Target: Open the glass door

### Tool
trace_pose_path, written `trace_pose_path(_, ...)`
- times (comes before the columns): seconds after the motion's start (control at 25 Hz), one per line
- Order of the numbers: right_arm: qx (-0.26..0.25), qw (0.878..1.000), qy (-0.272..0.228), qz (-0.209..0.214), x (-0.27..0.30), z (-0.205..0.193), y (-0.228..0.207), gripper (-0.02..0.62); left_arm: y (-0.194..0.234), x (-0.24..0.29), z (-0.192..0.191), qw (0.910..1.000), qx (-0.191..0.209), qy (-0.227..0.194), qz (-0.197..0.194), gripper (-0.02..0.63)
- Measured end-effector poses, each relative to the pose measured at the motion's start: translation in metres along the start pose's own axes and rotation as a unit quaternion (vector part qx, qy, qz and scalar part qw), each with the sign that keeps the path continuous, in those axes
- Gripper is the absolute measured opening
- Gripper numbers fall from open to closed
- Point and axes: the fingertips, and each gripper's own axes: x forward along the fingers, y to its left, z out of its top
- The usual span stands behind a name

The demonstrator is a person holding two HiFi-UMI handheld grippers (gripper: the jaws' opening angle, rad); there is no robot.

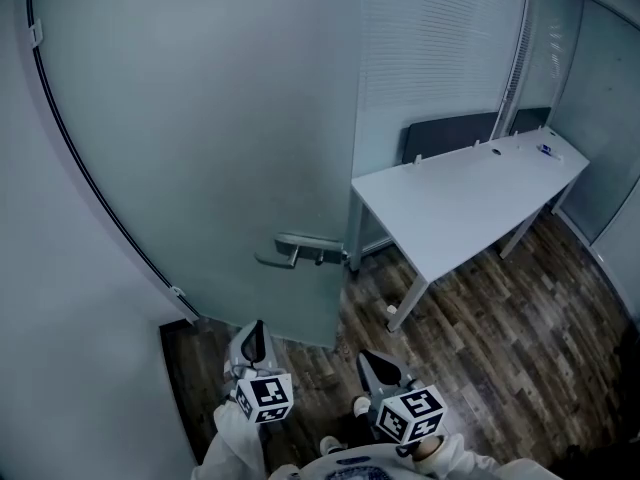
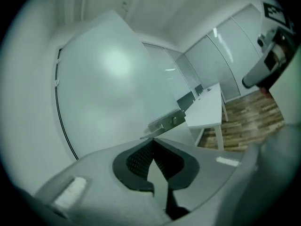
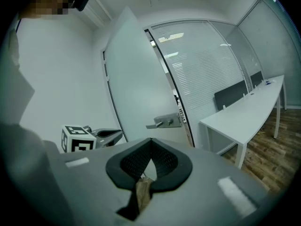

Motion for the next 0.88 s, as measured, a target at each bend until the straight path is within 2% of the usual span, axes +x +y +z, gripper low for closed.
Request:
trace_pose_path(0.12, -0.003, 1.0, -0.006, 0.002, -0.006, 0.001, 0.007, 0.003, -0.006, -0.031, 0.011, 0.9978, -0.065, -0.011, -0.011, 0.005)
trace_pose_path(0.24, -0.011, 1.0, -0.016, 0.003, -0.01, 0.008, 0.012, 0.003, -0.008, -0.053, 0.021, 0.9919, -0.123, -0.022, -0.021, 0.005)
trace_pose_path(0.44, -0.028, 0.999, -0.037, 0.011, -0.013, 0.017, 0.022, 0.003, -0.006, -0.085, 0.03, 0.9809, -0.189, -0.041, -0.023, 0.005)
trace_pose_path(0.56, -0.034, 0.998, -0.043, 0.016, -0.015, 0.02, 0.028, 0.003, -0.005, -0.096, 0.028, 0.9786, -0.201, -0.04, -0.02, 0.005)
trace_pose_path(0.88, -0.031, 0.998, -0.041, 0.028, -0.016, 0.019, 0.04, 0.003, -0.005, -0.109, 0.018, 0.9804, -0.195, -0.027, -0.009, 0.005)
